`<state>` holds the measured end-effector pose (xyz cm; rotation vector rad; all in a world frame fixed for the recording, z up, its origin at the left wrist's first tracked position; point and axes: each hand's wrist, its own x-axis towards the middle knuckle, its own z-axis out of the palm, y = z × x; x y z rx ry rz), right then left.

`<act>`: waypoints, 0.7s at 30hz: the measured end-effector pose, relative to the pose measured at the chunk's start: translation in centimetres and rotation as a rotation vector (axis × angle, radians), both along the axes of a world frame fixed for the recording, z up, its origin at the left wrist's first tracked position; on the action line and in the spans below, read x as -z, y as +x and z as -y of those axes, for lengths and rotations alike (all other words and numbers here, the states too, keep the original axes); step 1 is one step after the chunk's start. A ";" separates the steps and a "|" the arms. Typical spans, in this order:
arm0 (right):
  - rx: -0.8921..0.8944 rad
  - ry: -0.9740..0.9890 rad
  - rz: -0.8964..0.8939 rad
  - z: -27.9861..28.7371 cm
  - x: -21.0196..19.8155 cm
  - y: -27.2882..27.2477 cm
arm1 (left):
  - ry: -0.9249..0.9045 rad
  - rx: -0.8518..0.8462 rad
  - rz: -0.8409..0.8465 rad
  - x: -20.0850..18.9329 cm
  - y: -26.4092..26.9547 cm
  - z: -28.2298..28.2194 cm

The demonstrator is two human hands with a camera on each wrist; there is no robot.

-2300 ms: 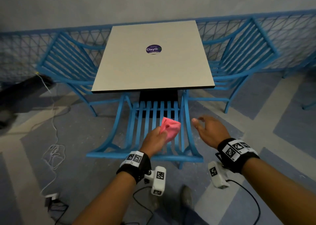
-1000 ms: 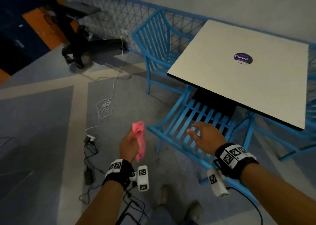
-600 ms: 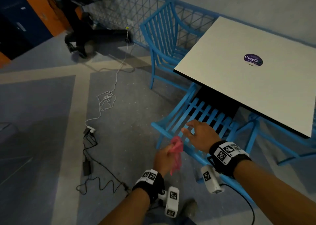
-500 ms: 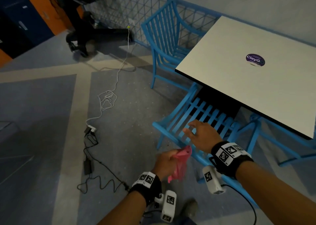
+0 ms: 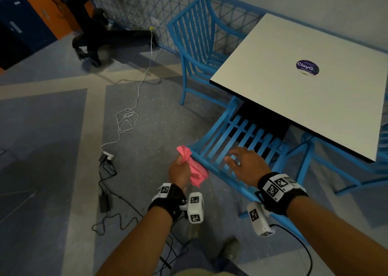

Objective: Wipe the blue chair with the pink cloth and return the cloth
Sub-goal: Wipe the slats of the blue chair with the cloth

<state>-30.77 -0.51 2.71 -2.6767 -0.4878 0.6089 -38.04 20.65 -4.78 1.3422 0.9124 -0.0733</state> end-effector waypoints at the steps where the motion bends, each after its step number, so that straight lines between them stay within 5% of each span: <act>1: 0.003 -0.002 0.004 0.1 0.0 0.0 | 0.003 -0.018 0.001 0.4 0.2 1.1; 8: 0.012 -0.006 0.014 1.0 0.2 -0.4 | 0.048 0.213 -0.145 -1.0 -1.6 6.9; 12: -0.010 -0.007 -0.013 1.1 0.9 -0.9 | 0.149 0.606 -0.154 -0.1 -3.0 8.4; 14: -0.012 -0.008 -0.030 1.3 0.9 -1.0 | 0.057 0.698 -0.153 0.3 -3.4 7.1; 19: 0.031 -0.006 -0.033 2.5 1.4 -0.7 | -0.120 0.222 -0.190 -1.0 -2.2 0.2; 21: 0.040 -0.007 -0.034 3.0 1.6 -0.7 | -0.044 0.098 -0.189 -1.1 -0.8 -2.0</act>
